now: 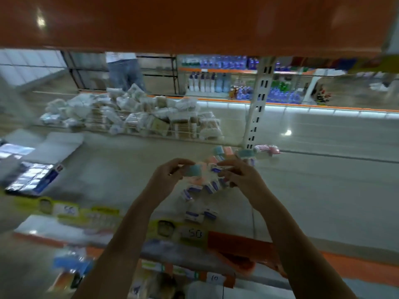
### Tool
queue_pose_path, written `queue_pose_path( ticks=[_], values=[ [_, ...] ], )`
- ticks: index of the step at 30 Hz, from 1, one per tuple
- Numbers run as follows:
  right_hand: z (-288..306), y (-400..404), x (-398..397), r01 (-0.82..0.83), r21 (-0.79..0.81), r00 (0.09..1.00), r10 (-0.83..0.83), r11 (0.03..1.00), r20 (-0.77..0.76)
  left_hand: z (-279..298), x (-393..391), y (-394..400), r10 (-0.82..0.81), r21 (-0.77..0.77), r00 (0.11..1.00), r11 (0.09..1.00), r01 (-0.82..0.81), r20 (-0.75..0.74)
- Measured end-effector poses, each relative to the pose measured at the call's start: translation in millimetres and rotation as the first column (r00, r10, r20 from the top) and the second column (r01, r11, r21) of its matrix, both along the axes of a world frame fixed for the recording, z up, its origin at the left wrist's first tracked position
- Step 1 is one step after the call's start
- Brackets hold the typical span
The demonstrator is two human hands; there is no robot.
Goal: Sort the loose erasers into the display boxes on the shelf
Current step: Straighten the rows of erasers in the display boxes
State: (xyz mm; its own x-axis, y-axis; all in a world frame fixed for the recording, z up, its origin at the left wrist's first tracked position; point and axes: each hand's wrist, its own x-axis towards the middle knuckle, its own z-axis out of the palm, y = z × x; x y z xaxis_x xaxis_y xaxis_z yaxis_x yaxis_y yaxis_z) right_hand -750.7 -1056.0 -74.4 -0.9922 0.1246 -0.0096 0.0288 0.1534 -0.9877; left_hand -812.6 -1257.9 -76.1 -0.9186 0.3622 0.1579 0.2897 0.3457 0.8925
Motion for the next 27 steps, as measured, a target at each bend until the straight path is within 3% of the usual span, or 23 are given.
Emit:
queue_pose_path(
  ticks=[6,16,23,27],
  values=[
    [0.2,-68.3,-12.3,-0.210,-0.214,0.973,0.226,0.954,0.055,7.9,23.2,-74.6,0.079,0.060,0.992,0.995,-0.085,0.103],
    [15.9,-234.5,-43.6,-0.432,-0.084,0.901,0.434,0.898,0.006,19.9,31.9,-248.8,0.244,-0.042,0.970,0.969,-0.244,0.000],
    [14.8,-351.5,-64.5,-0.426,-0.051,0.902,0.429,0.903,0.047,27.8,23.8,-372.2,0.281,-0.127,0.956,0.948,-0.291,-0.089],
    [16.5,-391.4,-74.5,-0.408,0.029,0.912,0.407,0.912,0.051,22.3,6.1,-415.2,0.278,-0.138,0.958,0.949,-0.284,-0.066]
  ],
)
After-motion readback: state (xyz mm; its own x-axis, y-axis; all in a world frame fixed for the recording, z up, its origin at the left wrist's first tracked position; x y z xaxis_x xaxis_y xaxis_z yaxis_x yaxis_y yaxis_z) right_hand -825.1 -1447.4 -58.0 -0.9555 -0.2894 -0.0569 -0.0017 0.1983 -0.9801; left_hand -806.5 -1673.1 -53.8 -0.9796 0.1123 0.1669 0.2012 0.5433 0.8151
